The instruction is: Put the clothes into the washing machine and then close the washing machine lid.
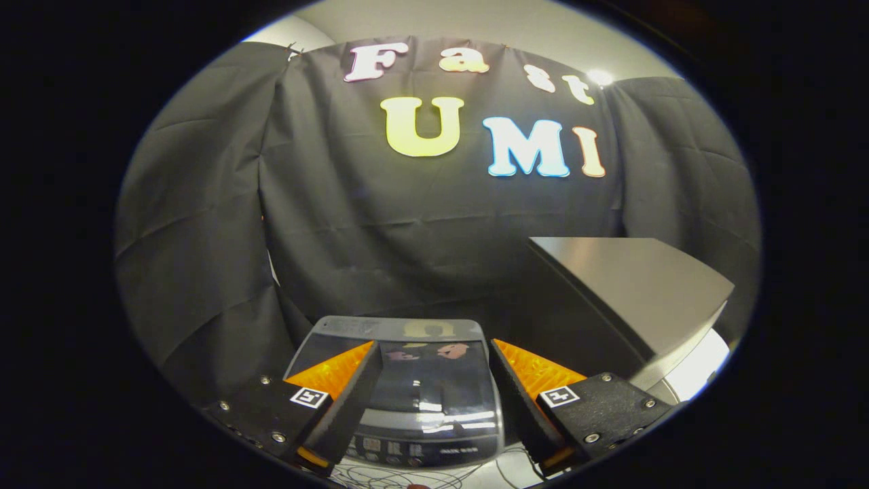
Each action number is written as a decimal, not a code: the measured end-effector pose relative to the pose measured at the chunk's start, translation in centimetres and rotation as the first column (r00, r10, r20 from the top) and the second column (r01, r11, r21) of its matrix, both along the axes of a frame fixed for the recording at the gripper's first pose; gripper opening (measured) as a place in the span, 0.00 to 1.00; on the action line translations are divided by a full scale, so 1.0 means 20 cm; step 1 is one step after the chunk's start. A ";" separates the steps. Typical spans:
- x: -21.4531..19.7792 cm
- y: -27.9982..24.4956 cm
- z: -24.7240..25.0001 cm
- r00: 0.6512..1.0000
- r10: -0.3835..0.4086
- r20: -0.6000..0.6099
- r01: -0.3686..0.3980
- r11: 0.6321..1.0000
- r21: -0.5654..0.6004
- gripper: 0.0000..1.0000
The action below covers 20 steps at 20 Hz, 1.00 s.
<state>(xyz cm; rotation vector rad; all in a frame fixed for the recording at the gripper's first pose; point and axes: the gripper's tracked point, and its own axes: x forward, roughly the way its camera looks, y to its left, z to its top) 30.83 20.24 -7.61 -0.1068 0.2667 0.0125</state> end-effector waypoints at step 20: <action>-1.73 -1.21 0.25 0.978 0.181 0.106 -0.179 0.984 -0.026 0.97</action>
